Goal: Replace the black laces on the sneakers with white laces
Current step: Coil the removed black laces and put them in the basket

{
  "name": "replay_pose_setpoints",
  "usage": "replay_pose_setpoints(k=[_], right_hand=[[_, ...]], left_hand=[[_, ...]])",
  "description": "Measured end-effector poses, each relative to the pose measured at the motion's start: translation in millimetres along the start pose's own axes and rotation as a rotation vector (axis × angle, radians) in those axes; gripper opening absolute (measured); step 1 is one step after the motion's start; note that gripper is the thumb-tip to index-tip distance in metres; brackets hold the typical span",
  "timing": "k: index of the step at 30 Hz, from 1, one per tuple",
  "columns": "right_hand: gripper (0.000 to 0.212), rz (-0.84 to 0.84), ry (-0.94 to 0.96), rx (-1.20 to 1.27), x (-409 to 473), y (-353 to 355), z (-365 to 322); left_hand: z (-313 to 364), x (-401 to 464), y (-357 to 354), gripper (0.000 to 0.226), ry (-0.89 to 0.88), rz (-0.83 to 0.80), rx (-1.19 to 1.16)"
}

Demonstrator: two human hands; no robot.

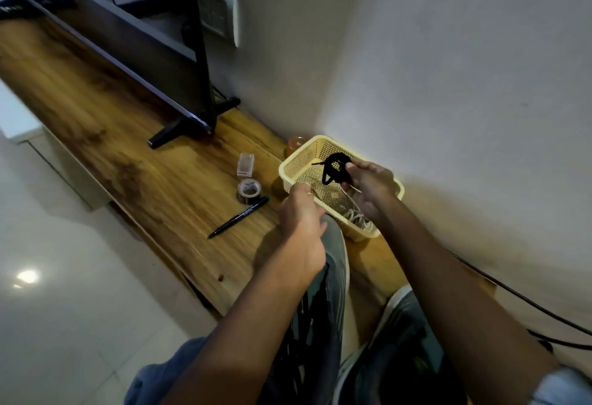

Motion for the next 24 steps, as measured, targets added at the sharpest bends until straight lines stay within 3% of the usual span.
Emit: replay_pose_setpoints(k=[3,13,18,20,24], right_hand=[[0.011,0.043,-0.032,-0.110,31,-16,19],[0.036,0.157,-0.030,-0.327,86,-29,38],[0.022,0.165,0.047,-0.505,83,-14,25],[0.007,0.154,0.085,-0.503,68,-10,11],[0.015,0.022,0.140,-0.329,10,-4,-22]], left_hand=[[-4,3,-2,0.021,0.028,0.010,-0.005],[-9,1,0,0.020,0.067,0.019,-0.020],[-5,-2,2,0.021,0.070,0.020,-0.021],[-4,-3,3,0.020,0.076,0.023,-0.025],[-2,-7,4,0.021,0.079,0.020,-0.035]])
Point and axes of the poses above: each hand's wrist, its own x-axis towards the middle knuckle, its own y-axis out of the back of the hand, z = x × y, the point moved 7 cm from there along x, towards the middle knuckle, and after that the axes turned 4 degrees about y, right-handed, at the moved point
